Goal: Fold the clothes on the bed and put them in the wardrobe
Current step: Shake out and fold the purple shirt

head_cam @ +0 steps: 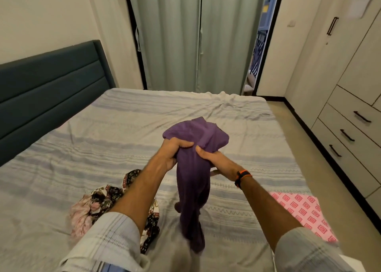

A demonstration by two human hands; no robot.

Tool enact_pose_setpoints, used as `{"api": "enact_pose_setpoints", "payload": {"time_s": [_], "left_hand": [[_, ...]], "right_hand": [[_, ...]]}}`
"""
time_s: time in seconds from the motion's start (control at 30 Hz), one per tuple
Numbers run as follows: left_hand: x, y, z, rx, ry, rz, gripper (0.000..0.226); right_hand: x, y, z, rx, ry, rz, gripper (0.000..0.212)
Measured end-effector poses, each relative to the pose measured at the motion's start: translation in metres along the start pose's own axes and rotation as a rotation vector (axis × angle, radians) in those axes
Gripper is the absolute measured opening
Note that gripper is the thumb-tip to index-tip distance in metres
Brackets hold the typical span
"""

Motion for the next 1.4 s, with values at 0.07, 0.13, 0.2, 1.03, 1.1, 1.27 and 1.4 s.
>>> {"api": "enact_pose_setpoints", "payload": {"time_s": [0.07, 0.13, 0.2, 1.03, 1.1, 1.27, 1.4], "left_hand": [[-0.002, 0.002, -0.005, -0.004, 0.007, 0.024, 0.034], [0.0, 0.005, -0.008, -0.01, 0.017, 0.051, 0.032], [0.006, 0.007, -0.012, -0.019, 0.034, 0.072, 0.032], [0.064, 0.044, -0.03, -0.151, -0.005, -0.203, 0.034], [0.058, 0.044, -0.029, -0.144, -0.018, -0.139, 0.034], [0.039, 0.044, -0.03, -0.097, -0.175, 0.072, 0.048], [0.049, 0.046, -0.027, -0.084, -0.063, -0.095, 0.061]], "right_hand": [[0.004, 0.006, 0.004, 0.079, 0.154, -0.04, 0.082], [0.008, 0.014, 0.012, 0.177, 0.317, -0.061, 0.078], [0.013, 0.023, 0.02, 0.266, 0.455, -0.113, 0.077], [0.049, 0.047, 0.032, 0.448, 0.538, -0.039, 0.061], [0.052, 0.044, 0.028, 0.4, 0.674, -0.034, 0.072], [0.073, 0.044, 0.017, 0.286, 0.491, -0.31, 0.031], [0.076, 0.044, 0.016, 0.372, 0.485, -0.354, 0.021]]}}
Point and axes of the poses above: each hand's wrist, its own y-axis towards the middle knuckle, its own x-axis out of the back of the hand, z = x × y, the point moved 6 cm from there along y, towards the middle knuckle, and after that the axes turned 12 degrees about z, right-handed, at the moved point
